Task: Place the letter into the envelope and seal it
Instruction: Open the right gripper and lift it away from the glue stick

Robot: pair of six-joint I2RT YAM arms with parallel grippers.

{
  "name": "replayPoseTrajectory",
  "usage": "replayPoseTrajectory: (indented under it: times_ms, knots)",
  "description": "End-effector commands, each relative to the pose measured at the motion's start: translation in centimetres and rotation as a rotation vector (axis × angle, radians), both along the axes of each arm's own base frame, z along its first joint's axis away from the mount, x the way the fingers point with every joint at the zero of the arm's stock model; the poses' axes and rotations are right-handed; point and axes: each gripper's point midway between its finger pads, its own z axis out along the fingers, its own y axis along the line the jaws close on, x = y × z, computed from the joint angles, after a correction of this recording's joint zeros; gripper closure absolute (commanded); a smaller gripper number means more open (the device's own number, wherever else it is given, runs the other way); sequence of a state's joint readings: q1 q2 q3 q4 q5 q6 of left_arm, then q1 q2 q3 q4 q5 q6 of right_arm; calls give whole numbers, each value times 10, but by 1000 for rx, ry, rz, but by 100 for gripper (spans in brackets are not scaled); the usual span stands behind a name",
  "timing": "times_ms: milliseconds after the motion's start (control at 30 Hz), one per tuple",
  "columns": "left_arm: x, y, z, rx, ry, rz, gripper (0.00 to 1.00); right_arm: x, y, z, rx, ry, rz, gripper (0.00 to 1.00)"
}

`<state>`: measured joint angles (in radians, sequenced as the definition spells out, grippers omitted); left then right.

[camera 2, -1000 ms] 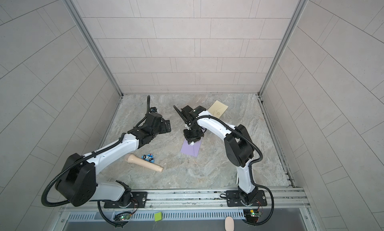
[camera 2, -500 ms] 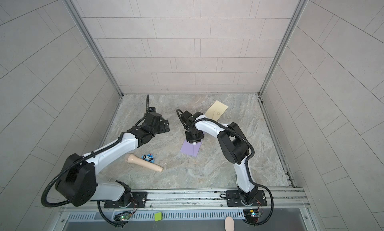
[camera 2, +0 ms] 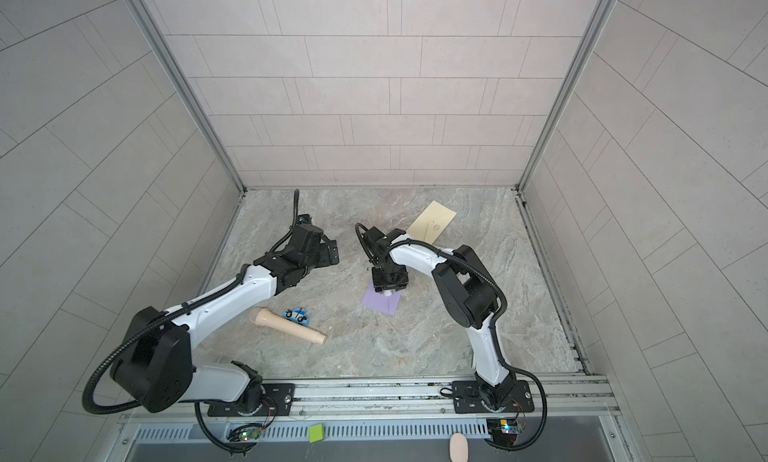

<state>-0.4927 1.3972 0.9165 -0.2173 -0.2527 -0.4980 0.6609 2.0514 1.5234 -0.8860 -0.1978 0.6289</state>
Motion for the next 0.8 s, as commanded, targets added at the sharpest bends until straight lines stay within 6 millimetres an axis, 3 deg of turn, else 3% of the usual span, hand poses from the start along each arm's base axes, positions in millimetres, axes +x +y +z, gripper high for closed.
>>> replayPoseTrajectory:
  times_ms: [0, 167, 267, 333, 433, 500, 600, 700, 733, 767]
  knots:
    - [5, 4, 5, 18, -6, 20, 1, 1, 1, 20, 13, -37, 6, 44]
    - [5, 7, 5, 29, -9, 35, 1, 13, 6, 50, 55, -128, 31, 42]
    - [6, 17, 8, 59, -26, 70, 1, 25, 0, 89, 77, -254, 27, 42]
    - [6, 29, 14, 99, -48, 113, 0, 35, -18, 118, 59, -358, -6, 42]
    - [7, 60, 23, 179, -76, 206, 0, 49, -75, 158, -11, -536, -123, 42]
    - [6, 92, 32, 247, -105, 321, 0, 53, -129, 178, -65, -678, -251, 41]
    - [0, 141, 46, 389, -185, 499, 0, 48, -208, 187, -161, -867, -439, 39]
    - [-2, 167, 49, 521, -234, 539, 0, 33, -265, 185, -315, -1040, -528, 31]
    - [-2, 170, 48, 556, -252, 540, 0, 30, -273, 183, -356, -1081, -515, 10]
    - [-1, 173, 44, 586, -269, 531, 0, 27, -279, 177, -408, -1117, -485, 1]
